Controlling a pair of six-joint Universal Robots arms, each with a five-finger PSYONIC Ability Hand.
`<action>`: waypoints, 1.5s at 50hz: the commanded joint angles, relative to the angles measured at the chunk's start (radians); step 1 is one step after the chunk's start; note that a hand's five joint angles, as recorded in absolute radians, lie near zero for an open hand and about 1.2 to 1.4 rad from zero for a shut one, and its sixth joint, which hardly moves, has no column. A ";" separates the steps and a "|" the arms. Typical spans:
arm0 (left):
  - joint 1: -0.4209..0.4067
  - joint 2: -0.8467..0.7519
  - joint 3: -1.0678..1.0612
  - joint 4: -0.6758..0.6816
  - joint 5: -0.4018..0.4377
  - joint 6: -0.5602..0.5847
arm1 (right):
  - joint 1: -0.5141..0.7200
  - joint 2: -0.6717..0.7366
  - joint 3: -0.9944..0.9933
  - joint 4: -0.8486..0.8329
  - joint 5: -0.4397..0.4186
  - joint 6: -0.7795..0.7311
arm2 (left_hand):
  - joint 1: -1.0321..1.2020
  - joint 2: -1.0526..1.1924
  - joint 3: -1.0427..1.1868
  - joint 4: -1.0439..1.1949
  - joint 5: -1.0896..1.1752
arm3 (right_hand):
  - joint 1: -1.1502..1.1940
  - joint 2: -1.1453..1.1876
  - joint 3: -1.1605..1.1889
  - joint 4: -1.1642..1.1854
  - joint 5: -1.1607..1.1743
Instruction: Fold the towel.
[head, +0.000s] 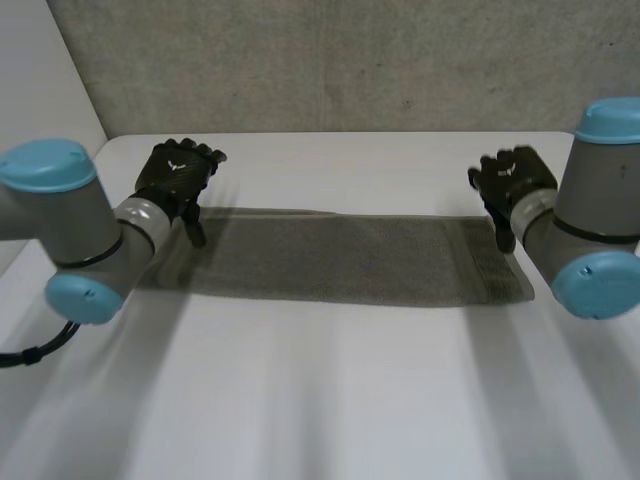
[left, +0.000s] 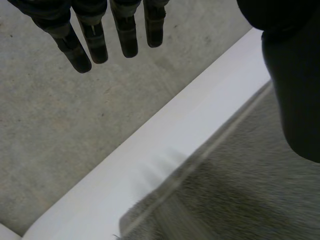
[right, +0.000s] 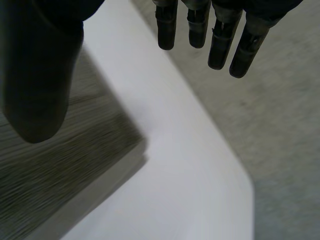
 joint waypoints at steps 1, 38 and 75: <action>0.017 0.145 -0.258 0.071 0.040 -0.015 | 0.000 -0.036 0.152 0.069 -0.012 0.001 | -0.081 -0.072 -0.059 -0.075 -0.210 | -0.041 -0.051 -0.049 -0.061 -0.040; 0.034 0.202 -0.396 0.089 0.043 -0.167 | -0.205 0.124 0.128 -0.127 0.054 -0.101 | -0.075 -0.066 -0.053 -0.069 -0.204 | 1.162 1.152 1.154 1.142 1.163; 0.033 0.222 -0.417 0.092 0.040 -0.167 | 0.390 0.133 0.009 -0.368 -0.305 -0.277 | -0.078 -0.069 -0.056 -0.072 -0.207 | 0.200 0.189 0.192 0.179 0.200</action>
